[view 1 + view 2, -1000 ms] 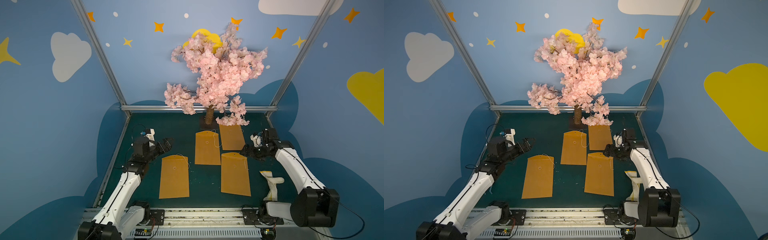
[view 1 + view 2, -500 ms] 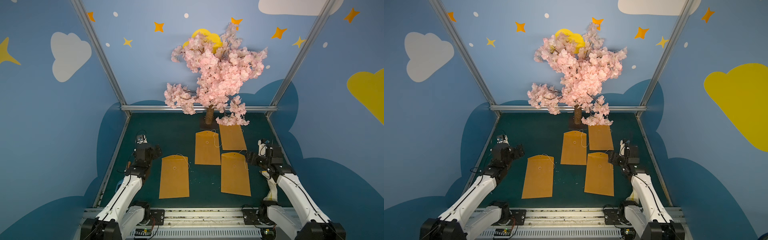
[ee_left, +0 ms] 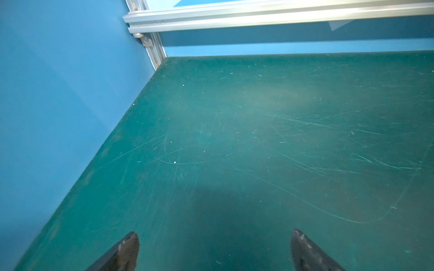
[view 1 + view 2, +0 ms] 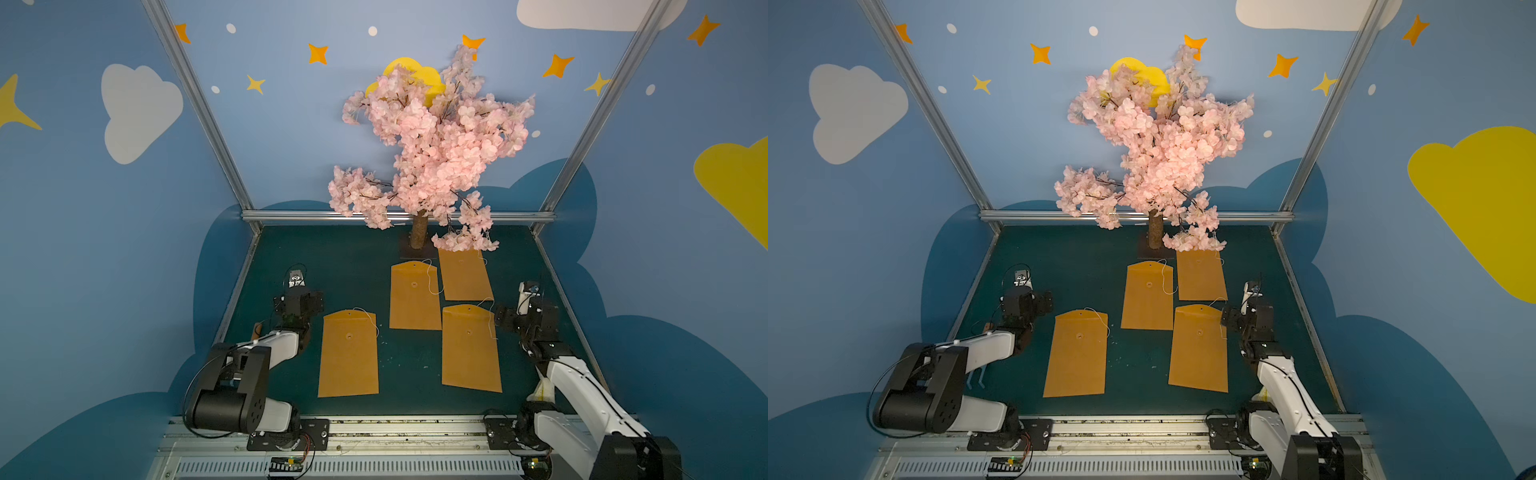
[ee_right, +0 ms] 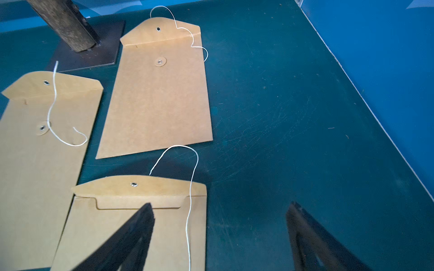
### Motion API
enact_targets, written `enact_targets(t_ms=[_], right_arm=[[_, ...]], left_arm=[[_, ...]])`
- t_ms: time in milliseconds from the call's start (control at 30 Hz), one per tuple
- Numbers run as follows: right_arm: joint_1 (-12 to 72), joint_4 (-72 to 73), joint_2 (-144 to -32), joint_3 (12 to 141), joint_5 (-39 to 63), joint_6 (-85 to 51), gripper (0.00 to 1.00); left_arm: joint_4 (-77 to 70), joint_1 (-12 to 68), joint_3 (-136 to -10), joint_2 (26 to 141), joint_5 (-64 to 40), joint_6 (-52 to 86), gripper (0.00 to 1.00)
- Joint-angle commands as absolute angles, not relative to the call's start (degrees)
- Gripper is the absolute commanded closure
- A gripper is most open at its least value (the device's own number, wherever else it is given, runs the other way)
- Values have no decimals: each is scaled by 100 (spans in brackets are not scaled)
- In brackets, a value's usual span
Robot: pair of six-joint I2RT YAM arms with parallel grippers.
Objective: Open the file bag
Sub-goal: Reset both arms
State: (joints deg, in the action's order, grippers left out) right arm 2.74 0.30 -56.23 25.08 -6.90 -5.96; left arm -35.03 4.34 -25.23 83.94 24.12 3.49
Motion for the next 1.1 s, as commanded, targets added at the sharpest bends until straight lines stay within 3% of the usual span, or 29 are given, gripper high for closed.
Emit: enact_targets(t_ms=[0,167,300,433,1067], right_arm=[[255,386,-5834,2685,-919,-366,11],[256,1237,-6266,2474,-1136,-201,12],[268,1777,-6703,2451,-975,-193,11],[289,2075,-7096,2585,-554,59,11],[361,3295,-8412,2735,-226,295,11]], left_arm=[[-4718,404,-2324,8680,2144,179,0],[-4750,342,-2165,8581,1703,142,0],[-6197,323,-1747,9092,1490,2,0],[-4864,293,-2212,8832,1629,161,0],[-5009,235,-2163,8864,1564,212,0]])
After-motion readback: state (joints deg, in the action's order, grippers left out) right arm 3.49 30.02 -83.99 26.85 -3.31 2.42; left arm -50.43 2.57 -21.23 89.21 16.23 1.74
